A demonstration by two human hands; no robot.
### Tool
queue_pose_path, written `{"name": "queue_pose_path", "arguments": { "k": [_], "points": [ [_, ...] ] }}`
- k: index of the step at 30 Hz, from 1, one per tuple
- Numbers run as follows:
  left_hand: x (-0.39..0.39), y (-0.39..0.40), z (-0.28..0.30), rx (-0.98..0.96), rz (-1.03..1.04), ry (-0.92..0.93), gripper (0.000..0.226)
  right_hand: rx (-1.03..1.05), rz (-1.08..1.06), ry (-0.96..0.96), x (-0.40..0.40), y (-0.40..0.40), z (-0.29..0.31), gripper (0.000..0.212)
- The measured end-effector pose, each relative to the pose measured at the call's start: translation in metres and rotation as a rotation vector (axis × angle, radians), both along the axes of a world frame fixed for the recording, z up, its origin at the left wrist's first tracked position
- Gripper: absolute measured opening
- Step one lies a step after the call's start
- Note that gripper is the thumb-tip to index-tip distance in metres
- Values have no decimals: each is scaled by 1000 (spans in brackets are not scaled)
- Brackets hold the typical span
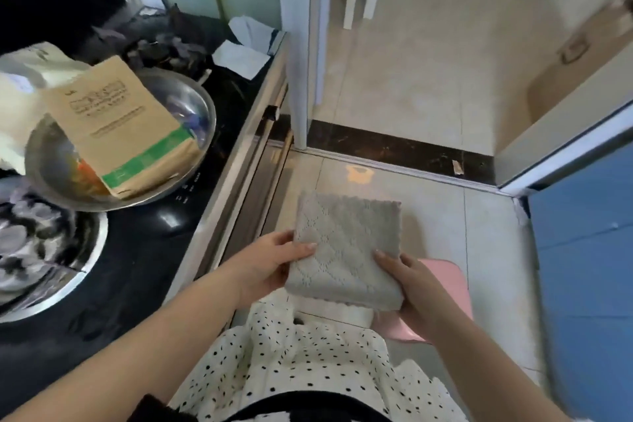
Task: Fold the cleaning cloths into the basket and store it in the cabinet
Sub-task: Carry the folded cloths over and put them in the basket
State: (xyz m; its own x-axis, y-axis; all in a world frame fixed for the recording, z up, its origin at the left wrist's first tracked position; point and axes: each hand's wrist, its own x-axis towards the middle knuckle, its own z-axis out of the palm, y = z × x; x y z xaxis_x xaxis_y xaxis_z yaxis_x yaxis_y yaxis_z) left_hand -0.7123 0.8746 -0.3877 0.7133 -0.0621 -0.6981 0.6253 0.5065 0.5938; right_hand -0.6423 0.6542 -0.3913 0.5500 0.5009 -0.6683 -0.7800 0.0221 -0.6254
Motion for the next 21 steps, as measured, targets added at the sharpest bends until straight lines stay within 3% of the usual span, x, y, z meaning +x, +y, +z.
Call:
{"name": "queue_pose_path", "arguments": {
  "k": [7, 14, 18, 21],
  "points": [
    [91, -4, -1, -77, -226, -8, 51, 13, -246, 4, 36, -16, 5, 49],
    [178, -29, -11, -70, -389, 43, 57, 29, -448, -5, 80, -37, -2, 41],
    [249, -53, -16, 7, -490, 43, 30, 75, -545, -6, 126, -55, -14, 48],
    [304, -74, -9, 47, -569, 34, 34, 76, -585, -32, 165, -71, -12, 48]
  ]
}}
